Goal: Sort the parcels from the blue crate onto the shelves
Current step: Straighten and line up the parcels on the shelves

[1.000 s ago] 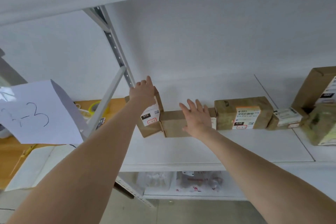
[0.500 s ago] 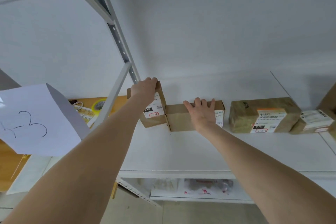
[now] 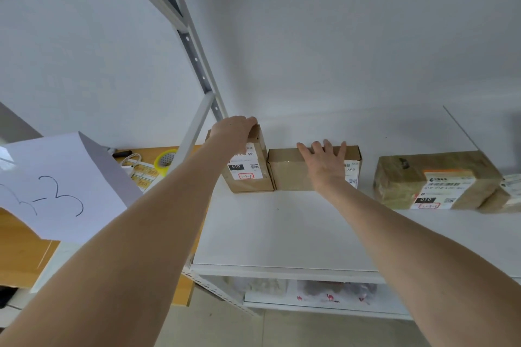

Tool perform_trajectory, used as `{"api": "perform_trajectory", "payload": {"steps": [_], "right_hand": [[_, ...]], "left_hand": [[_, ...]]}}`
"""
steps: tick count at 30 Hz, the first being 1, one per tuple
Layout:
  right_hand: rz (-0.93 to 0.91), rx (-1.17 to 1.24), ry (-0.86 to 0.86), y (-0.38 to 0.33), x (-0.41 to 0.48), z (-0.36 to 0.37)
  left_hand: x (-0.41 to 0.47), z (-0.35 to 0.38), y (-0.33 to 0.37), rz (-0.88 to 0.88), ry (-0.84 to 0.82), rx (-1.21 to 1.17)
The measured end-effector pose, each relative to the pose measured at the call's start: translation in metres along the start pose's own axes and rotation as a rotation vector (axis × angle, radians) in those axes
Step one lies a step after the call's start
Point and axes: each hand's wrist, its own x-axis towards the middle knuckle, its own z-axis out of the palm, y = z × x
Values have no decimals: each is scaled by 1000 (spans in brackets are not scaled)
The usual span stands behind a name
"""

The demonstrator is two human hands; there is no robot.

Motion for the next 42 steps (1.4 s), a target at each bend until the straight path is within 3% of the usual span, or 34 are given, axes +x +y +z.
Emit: {"api": "perform_trajectory", "payload": {"steps": [8, 15, 20, 28, 34, 38, 42], "right_hand": [[-44, -91, 32, 4, -13, -15], [-17, -19, 21, 11, -14, -12], [-24, -11, 26, 5, -16, -12], [-27, -10, 76, 3, -22, -9], [-72, -3, 124, 7, -32, -9], [114, -9, 155, 52, -48, -22], [404, -33, -3, 105, -65, -21]], "left_hand": [[-2, -7, 11, 24, 43, 42], [1, -2, 13, -34, 119, 17], [-3, -6, 9, 27, 79, 8], [-12, -5, 6, -22, 73, -7], [-12, -5, 27, -17, 71, 120], [-9, -11, 67, 137, 83, 47], [-7, 6, 125, 251, 7, -81]]}}
